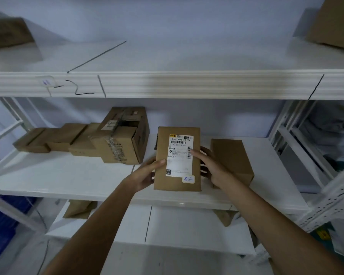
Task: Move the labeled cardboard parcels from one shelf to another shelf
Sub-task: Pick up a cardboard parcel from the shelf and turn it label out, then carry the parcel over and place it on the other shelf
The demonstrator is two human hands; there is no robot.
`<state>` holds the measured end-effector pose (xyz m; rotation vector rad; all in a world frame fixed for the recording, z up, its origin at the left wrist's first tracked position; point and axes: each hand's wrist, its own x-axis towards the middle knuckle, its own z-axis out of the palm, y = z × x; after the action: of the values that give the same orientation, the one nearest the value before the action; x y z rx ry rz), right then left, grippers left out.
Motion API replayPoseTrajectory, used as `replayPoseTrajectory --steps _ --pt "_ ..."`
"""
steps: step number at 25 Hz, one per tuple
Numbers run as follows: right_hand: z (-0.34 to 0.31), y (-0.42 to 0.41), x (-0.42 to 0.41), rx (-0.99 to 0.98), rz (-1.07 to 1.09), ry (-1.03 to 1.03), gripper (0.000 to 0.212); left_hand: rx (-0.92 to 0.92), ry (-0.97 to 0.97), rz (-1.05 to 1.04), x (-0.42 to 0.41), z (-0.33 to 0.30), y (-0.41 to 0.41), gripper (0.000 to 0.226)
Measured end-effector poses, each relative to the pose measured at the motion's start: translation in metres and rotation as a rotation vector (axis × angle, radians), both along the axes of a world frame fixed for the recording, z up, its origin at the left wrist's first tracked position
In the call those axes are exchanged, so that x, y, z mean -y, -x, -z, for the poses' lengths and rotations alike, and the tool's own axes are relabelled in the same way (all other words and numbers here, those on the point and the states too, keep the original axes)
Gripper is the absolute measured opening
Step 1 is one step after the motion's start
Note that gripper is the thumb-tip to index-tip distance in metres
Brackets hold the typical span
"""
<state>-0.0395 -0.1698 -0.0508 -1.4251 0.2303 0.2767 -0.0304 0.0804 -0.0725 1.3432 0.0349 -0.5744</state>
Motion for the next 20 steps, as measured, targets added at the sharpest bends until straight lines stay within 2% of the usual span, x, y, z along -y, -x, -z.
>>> replayPoseTrajectory --steps 3,7,13,16,20 --pt "-0.011 0.019 -0.033 0.035 0.0 0.024 0.066 0.008 0.008 -0.017 -0.034 -0.007 0.022 0.087" --pt "-0.015 0.054 -0.102 0.064 -0.025 0.024 0.07 0.036 0.002 -0.019 -0.104 -0.014 0.062 0.083" --pt "-0.03 0.119 -0.255 0.076 -0.112 0.011 0.072 0.09 -0.079 -0.057 -0.257 -0.035 0.142 0.08" --pt "-0.051 0.135 -0.327 0.108 -0.191 -0.004 0.06 0.109 -0.072 -0.143 -0.327 -0.053 0.174 0.082" --pt "-0.096 0.136 -0.426 0.186 -0.264 0.014 0.062 0.203 -0.062 -0.246 -0.422 -0.095 0.194 0.089"
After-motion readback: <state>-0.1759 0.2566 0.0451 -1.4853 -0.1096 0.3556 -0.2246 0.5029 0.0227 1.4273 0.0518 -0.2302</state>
